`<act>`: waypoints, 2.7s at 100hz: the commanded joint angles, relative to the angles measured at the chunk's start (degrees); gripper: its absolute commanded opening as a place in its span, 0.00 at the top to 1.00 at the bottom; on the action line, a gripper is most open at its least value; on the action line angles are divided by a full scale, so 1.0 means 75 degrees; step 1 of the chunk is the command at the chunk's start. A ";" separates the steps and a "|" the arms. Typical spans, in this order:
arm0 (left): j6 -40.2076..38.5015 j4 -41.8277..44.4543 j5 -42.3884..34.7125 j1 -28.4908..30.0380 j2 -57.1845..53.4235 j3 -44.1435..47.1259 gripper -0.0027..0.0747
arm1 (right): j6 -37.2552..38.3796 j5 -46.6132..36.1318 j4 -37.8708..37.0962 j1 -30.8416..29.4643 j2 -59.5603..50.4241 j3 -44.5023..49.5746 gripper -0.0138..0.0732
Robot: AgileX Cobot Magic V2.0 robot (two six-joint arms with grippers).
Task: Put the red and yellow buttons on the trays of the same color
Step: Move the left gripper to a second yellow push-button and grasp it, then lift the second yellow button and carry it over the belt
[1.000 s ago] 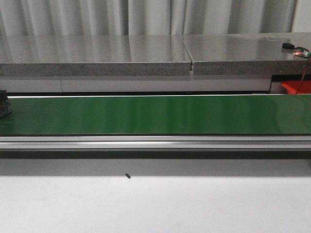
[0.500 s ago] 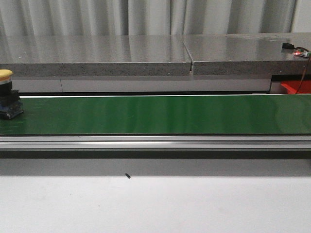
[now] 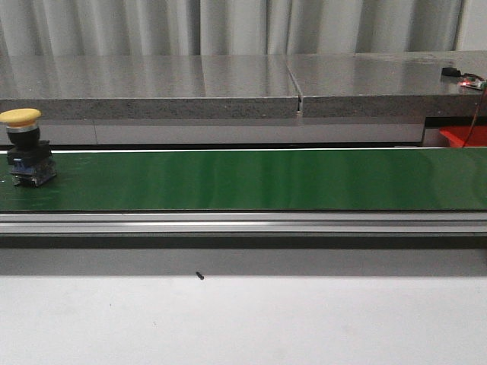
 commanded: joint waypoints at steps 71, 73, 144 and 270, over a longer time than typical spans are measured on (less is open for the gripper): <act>-0.0235 0.0263 -0.0014 0.0359 0.0083 -0.0329 0.18 | -0.0028 -0.0482 -0.0057 -0.0064 0.0016 -0.0195 0.92; -0.0235 0.0263 -0.0014 0.0359 0.0090 -0.0329 0.18 | -0.0028 -0.0482 -0.0057 -0.0064 0.0016 -0.0195 0.92; -0.0235 0.0203 -0.0329 0.0359 0.0322 -0.0329 0.45 | -0.0028 -0.0482 -0.0057 -0.0064 0.0016 -0.0195 0.92; -0.0235 -0.0322 0.1871 -0.0895 -0.3460 0.0953 0.91 | -0.0028 -0.0482 -0.0057 -0.0064 0.0016 -0.0195 0.92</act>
